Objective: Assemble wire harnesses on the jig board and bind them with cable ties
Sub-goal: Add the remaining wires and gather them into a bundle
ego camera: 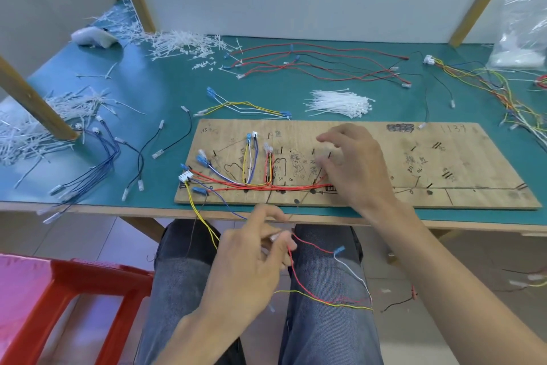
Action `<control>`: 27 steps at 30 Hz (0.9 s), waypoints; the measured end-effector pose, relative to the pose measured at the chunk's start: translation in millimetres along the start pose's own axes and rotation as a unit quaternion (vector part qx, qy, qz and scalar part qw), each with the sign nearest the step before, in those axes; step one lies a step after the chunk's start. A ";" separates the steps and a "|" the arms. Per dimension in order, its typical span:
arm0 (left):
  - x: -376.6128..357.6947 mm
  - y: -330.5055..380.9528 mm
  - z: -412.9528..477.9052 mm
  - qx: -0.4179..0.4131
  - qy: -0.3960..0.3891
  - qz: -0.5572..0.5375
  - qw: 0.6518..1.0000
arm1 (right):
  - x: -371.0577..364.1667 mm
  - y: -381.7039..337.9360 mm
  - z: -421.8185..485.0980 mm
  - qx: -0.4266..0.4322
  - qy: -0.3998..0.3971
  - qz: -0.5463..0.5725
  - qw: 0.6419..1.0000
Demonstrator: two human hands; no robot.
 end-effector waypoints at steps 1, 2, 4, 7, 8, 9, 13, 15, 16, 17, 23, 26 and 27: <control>6.2 -1.0 3.7 0.012 0.015 -0.020 1.000 | -1.0 -5.9 -8.7 0.028 0.001 0.000 1.000; 12.3 -2.2 8.6 0.030 0.028 -0.042 0.998 | -3.4 -11.2 -18.1 0.056 -0.010 0.005 0.998; 22.6 -3.2 20.8 0.061 0.039 -0.072 0.995 | -8.1 -17.1 -34.9 0.088 -0.041 0.020 0.995; 36.2 2.8 43.4 0.073 0.040 -0.065 0.994 | -9.9 -12.7 -46.2 0.052 -0.030 0.049 0.997; 40.2 5.4 52.3 0.075 0.034 -0.064 0.995 | -10.4 -11.2 -46.9 0.033 -0.016 0.053 0.998; 44.0 8.7 61.7 0.078 0.026 -0.057 0.995 | -10.8 -10.9 -47.1 0.018 -0.003 0.057 0.998; 54.2 19.6 106.5 0.076 -0.014 0.044 0.996 | -14.0 -15.2 -51.2 0.044 0.034 0.061 0.997; 52.1 23.9 127.4 0.067 -0.040 0.086 0.993 | -16.4 -14.6 -60.1 0.078 0.051 0.063 0.994; 49.3 25.3 136.4 0.058 -0.054 0.116 0.990 | -18.5 -13.4 -65.1 0.084 0.057 0.063 0.993; 45.8 26.8 144.5 0.048 -0.067 0.148 0.986 | -20.8 -11.8 -69.0 0.086 0.060 0.061 0.993; 30.9 29.0 186.8 0.001 -0.076 0.231 0.970 | -23.4 -13.3 -72.7 0.058 0.064 0.041 0.995; 26.9 25.9 197.5 0.011 -0.091 0.257 0.962 | -21.9 -19.1 -73.0 0.048 0.037 0.013 0.998; 26.8 26.3 200.2 0.010 -0.085 0.270 0.959 | -21.2 -21.0 -73.2 0.044 0.027 0.005 0.999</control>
Point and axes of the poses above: each hand's wrist, its own z-axis towards the middle knuckle, its own x-axis out of the back of the hand, y = z × x, the point moved 5 cm from there along z, towards the middle knuckle, and after that the axes turned 2 degrees about -x, right-handed, at the moved point
